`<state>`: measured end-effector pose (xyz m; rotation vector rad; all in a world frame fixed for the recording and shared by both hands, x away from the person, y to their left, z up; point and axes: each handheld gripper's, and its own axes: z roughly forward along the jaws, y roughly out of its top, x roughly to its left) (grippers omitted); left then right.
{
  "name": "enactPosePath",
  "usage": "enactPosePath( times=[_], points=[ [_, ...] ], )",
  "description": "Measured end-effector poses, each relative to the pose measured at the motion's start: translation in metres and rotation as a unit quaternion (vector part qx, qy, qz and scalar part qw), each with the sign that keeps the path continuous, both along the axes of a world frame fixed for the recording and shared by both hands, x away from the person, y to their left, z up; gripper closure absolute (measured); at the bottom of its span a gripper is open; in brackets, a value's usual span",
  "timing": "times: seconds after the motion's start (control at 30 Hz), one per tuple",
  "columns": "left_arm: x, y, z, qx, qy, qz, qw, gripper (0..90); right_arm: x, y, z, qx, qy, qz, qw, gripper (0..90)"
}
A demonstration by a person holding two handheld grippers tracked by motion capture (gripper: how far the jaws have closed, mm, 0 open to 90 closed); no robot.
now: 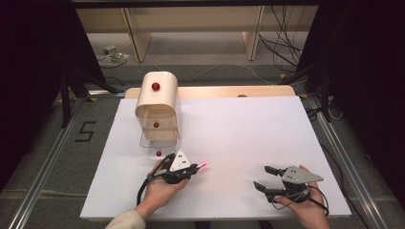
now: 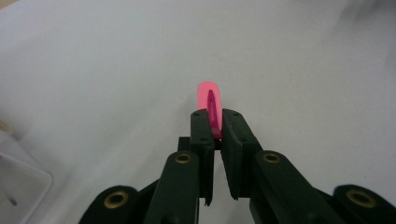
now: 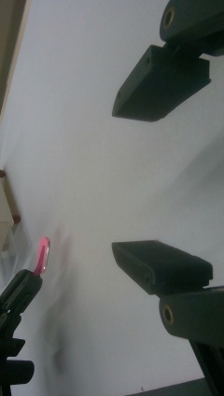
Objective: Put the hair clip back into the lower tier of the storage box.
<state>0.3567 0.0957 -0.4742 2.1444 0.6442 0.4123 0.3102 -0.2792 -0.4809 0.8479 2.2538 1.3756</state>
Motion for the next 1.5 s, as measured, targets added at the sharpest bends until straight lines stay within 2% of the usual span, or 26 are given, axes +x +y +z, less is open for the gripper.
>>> enactPosePath(
  times=[0.67,1.5],
  points=[
    [0.000,0.017,0.021,-0.023,-0.023,0.023,0.9992,83.3,0.000,0.001,-0.001,0.002,0.004,-0.001,1.0000,30.2],
    [0.002,0.034,0.038,-0.040,-0.036,0.042,0.9976,83.2,0.001,0.001,-0.001,-0.002,0.005,0.001,1.0000,30.2]
  ],
)
